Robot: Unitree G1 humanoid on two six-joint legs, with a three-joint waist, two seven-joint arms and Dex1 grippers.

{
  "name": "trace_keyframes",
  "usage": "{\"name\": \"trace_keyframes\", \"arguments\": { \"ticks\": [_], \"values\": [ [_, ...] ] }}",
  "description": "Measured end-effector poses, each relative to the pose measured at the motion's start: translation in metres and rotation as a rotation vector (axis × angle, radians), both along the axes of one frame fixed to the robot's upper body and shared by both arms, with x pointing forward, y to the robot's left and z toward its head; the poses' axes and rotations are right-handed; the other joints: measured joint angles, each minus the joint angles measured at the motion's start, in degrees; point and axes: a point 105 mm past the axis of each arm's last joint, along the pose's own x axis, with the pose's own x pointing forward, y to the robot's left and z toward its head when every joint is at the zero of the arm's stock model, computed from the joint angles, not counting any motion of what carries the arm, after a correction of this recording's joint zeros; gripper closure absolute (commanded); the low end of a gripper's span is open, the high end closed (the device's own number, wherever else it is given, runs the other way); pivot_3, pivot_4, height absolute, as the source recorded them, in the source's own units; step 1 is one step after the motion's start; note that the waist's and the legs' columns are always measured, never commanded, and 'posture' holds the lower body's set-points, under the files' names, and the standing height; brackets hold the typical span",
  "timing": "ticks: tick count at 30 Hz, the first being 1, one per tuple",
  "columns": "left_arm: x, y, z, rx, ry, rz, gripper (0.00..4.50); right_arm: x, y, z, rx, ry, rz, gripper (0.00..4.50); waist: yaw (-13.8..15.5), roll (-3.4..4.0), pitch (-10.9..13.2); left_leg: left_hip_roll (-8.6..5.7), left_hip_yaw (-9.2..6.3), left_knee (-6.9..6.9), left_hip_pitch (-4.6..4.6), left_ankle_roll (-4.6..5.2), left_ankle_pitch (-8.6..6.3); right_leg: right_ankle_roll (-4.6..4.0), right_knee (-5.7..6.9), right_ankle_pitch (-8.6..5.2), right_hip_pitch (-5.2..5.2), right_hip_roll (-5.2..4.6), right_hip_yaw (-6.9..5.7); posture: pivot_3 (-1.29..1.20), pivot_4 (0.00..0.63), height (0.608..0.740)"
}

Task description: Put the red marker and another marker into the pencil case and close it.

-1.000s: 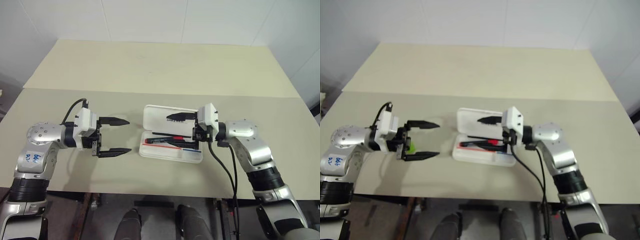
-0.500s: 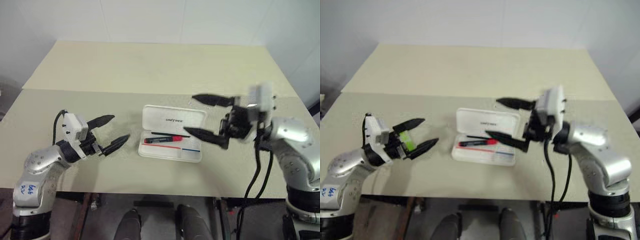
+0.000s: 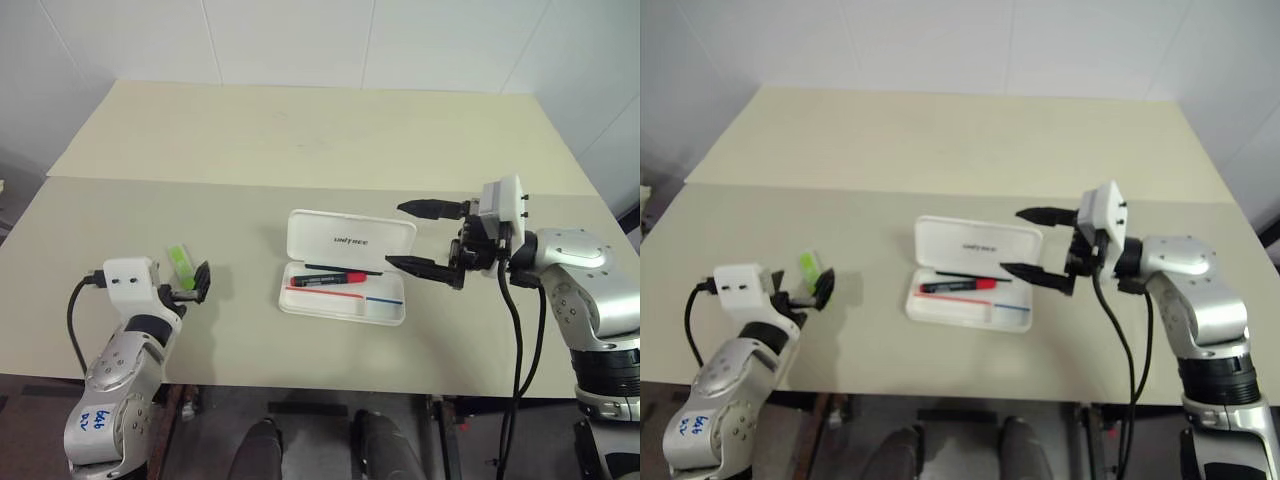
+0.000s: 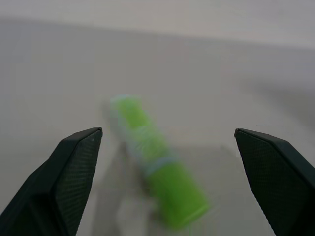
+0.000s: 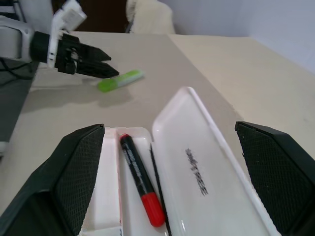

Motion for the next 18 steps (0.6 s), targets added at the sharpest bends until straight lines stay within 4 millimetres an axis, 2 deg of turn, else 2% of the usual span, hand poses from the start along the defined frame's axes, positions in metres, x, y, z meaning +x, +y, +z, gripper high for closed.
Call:
{"name": "trace_keyframes", "arguments": {
  "ticks": [4, 8, 18],
  "values": [
    [-0.003, -0.001, -0.013, -0.061, 0.069, 0.099, 0.00, 0.004, 0.003, 0.006, 0.006, -0.025, 0.017, 0.01, 0.2, -0.01, 0.0, -0.02, -0.01, 0.05, -0.03, -0.01, 0.01, -0.09, -0.04, -0.03, 0.02, -0.01, 0.00, 0.00, 0.150, 0.740],
    [-0.004, -0.009, -0.022, -0.095, 0.121, 0.110, 0.00, 0.005, 0.007, 0.014, 0.005, -0.056, 0.033, 0.01, 0.1, -0.01, 0.0, -0.01, 0.00, 0.04, -0.02, -0.02, 0.00, -0.23, -0.05, -0.11, 0.02, 0.00, 0.00, 0.00, 0.150, 0.740],
    [0.011, -0.015, -0.018, -0.090, 0.142, 0.112, 0.00, 0.000, 0.016, 0.015, -0.001, -0.068, 0.060, 0.01, 0.1, -0.01, 0.0, -0.02, 0.00, 0.03, -0.02, -0.03, 0.00, -0.26, -0.07, -0.12, 0.02, 0.00, 0.00, 0.00, 0.150, 0.740]
  ]
}}
